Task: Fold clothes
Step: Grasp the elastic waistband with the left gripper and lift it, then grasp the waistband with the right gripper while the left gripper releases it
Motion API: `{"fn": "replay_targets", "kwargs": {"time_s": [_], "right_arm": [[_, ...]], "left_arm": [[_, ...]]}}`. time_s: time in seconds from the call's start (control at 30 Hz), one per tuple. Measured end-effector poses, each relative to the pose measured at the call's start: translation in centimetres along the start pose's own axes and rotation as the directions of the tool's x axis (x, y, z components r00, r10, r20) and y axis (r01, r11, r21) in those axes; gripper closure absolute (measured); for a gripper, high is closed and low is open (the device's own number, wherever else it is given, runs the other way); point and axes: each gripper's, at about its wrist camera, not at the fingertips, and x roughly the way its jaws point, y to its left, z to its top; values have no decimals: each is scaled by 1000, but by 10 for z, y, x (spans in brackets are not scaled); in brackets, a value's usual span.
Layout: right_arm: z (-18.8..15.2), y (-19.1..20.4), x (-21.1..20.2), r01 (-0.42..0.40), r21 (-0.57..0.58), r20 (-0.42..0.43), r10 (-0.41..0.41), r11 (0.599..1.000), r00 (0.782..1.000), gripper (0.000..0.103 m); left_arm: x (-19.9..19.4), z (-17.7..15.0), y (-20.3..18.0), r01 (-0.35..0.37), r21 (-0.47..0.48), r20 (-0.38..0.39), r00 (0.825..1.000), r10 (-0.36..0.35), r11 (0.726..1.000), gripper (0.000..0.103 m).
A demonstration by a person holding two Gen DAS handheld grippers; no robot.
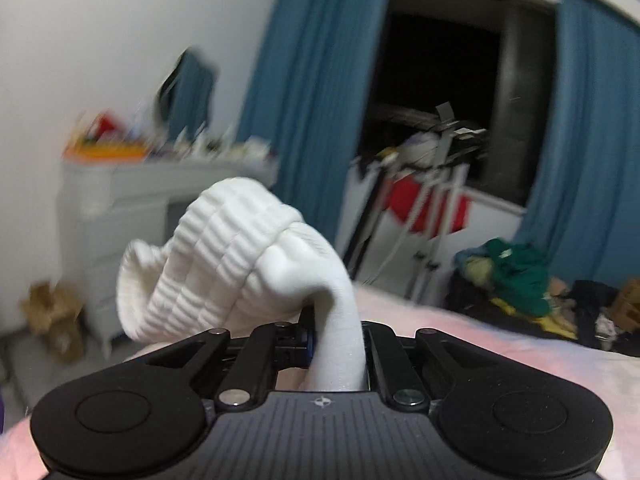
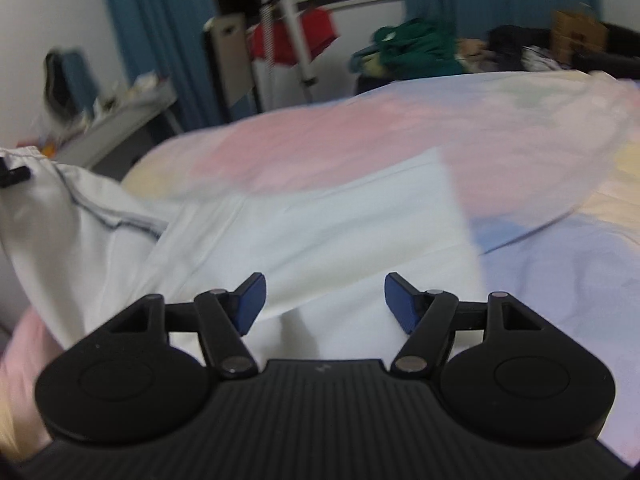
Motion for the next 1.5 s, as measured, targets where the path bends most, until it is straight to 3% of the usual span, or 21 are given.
{"fn": "replay_targets", "kwargs": {"time_s": [0.1, 0.23, 0.33, 0.47, 0.53, 0.6, 0.7, 0.83, 0.9, 0.93, 0.97, 1.03, 1.13, 1.3, 1.4, 1.5], "right_arm": [[4, -21, -10, 74, 49, 24, -76, 996, 997, 35], [14, -51, -22, 137, 168, 57, -148, 976, 987, 35], [20, -77, -35, 165, 260, 105, -198, 951, 975, 35], [25, -117, -55, 198, 403, 154, -279, 893, 948, 34], [23, -134, -63, 200, 468, 171, -311, 861, 935, 33], [21, -146, -65, 185, 511, 170, -310, 839, 935, 33], [18, -159, -58, 150, 542, 169, -282, 827, 944, 33], [16, -162, -38, 20, 572, 159, -136, 820, 978, 33], [13, -164, -29, -55, 598, 163, -55, 799, 985, 33], [12, -165, -25, -95, 612, 168, -12, 785, 986, 33], [10, -166, -21, -140, 629, 174, 36, 765, 984, 33], [6, -167, -16, -203, 657, 188, 103, 726, 977, 33], [1, -164, -12, -216, 665, 195, 113, 715, 974, 33], [-1, -151, -12, -219, 651, 190, 124, 727, 974, 33], [4, -141, -30, -198, 631, 215, 77, 750, 974, 33], [10, -138, -51, -242, 643, 276, 75, 727, 958, 33]], "left_arm": [[-27, -1, -70, 51, 65, 88, 995, -56, 997, 96], [-59, -19, -162, 142, 166, 181, 968, -172, 976, 96], [-74, -47, -224, 213, 246, 187, 947, -262, 945, 96], [-73, -107, -287, 267, 389, 125, 933, -338, 882, 96], [-68, -143, -311, 306, 462, 54, 927, -371, 832, 96], [-63, -182, -330, 333, 534, -19, 923, -383, 777, 96], [-60, -222, -342, 337, 612, -61, 922, -382, 715, 95], [-58, -233, -344, 355, 652, -97, 915, -391, 670, 86], [-52, -233, -334, 368, 688, -122, 908, -400, 626, 66], [-52, -234, -315, 369, 709, -130, 906, -403, 601, 54], [-57, -236, -292, 367, 732, -134, 903, -407, 573, 49], [-65, -239, -251, 368, 767, -152, 900, -408, 526, 44], [-72, -240, -209, 386, 780, -211, 903, -373, 493, 41], [-72, -234, -141, 336, 777, -204, 934, -292, 532, 40], [-82, -228, -113, 322, 770, -182, 939, -293, 551, 40], [-83, -221, -98, 308, 745, -159, 943, -291, 591, 40]]}}
